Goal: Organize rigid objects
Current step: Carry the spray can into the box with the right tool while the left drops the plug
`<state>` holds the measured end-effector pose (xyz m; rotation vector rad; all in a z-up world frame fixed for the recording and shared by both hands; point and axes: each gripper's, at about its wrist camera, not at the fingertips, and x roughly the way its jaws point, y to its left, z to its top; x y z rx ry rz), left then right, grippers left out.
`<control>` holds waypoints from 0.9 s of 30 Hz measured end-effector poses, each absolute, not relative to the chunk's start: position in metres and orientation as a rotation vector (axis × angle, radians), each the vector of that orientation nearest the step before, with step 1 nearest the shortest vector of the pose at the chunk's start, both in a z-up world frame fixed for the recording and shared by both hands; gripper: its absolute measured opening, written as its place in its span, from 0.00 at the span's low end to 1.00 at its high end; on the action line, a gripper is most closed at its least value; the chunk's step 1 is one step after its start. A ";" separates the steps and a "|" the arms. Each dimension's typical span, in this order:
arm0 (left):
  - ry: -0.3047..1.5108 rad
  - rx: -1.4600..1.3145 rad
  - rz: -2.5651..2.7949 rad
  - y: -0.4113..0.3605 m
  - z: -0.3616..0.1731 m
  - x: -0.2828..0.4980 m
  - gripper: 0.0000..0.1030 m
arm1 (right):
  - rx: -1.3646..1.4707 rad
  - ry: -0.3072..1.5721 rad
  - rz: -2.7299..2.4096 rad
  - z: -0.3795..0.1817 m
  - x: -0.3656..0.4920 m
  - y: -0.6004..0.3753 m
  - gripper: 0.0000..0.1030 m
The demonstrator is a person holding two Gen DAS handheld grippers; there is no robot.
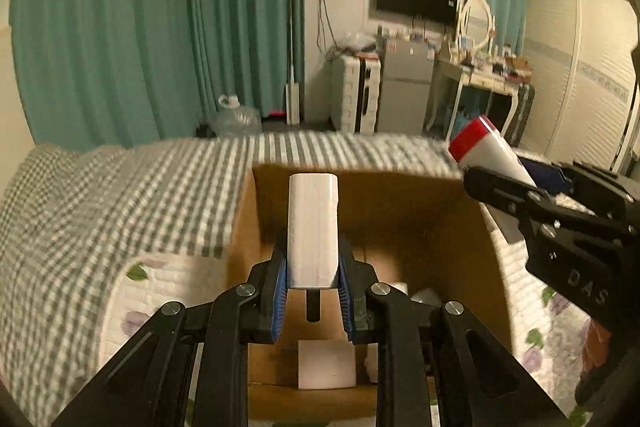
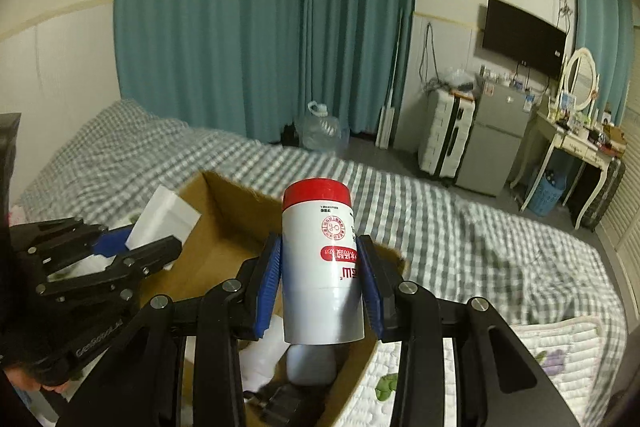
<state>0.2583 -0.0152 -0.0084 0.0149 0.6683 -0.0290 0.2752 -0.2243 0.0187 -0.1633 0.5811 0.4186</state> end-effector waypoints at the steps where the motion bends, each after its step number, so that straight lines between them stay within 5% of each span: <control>1: 0.688 0.020 -0.029 -0.015 -0.018 0.263 0.22 | -0.164 0.594 0.418 0.010 0.279 -0.224 0.35; 13: 0.803 0.055 -0.041 -0.020 -0.063 0.283 0.24 | -0.165 0.711 0.396 -0.049 0.307 -0.230 0.36; 17: 0.777 0.063 -0.036 -0.023 -0.055 0.271 0.31 | -0.180 0.686 0.369 -0.036 0.289 -0.232 0.61; 19: 0.748 0.065 -0.034 -0.022 -0.043 0.262 0.49 | -0.181 0.669 0.357 -0.027 0.280 -0.235 0.62; 27: 0.612 0.074 0.022 -0.023 0.019 0.211 0.58 | -0.177 0.541 0.251 0.030 0.218 -0.265 0.77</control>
